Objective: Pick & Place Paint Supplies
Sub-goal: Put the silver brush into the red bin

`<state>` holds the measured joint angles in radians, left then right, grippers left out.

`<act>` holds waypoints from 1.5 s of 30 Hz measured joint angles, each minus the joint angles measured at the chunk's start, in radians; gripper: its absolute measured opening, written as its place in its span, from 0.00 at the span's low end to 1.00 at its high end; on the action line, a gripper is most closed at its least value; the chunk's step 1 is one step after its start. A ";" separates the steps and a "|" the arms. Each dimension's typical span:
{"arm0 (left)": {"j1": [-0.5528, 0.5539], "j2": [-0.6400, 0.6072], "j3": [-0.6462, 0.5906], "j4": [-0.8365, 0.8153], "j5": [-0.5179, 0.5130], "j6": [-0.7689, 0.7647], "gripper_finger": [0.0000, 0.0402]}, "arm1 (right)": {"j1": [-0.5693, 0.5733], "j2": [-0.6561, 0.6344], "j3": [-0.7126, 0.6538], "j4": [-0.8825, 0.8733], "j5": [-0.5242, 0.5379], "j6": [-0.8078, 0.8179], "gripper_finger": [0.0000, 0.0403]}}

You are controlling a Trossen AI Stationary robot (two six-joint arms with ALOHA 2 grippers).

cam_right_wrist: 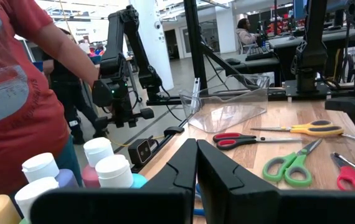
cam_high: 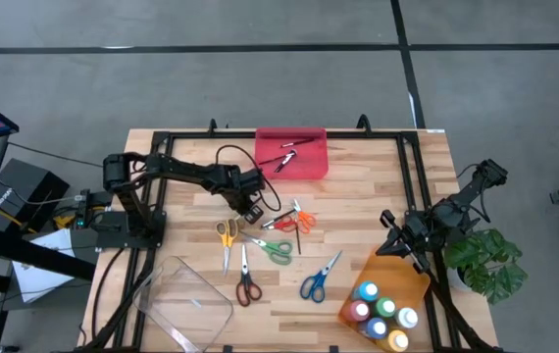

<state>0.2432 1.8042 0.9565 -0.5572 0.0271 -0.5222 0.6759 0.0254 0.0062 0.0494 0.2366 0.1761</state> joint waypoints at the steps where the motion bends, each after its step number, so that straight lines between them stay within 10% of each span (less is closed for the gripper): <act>1: 0.000 0.000 0.000 0.002 0.000 -0.003 0.04 | 0.000 0.000 0.000 0.000 0.000 0.000 0.02; 28: 0.041 -0.406 0.041 0.113 0.069 -0.142 0.01 | 0.000 0.000 0.000 0.000 0.000 0.000 0.02; 45: 0.056 -0.151 0.042 -0.082 -0.083 -0.107 0.01 | 0.000 0.000 0.000 0.000 0.000 0.000 0.02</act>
<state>0.2995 1.6530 0.9981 -0.6389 -0.0559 -0.6295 0.6761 0.0250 0.0063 0.0494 0.2363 0.1761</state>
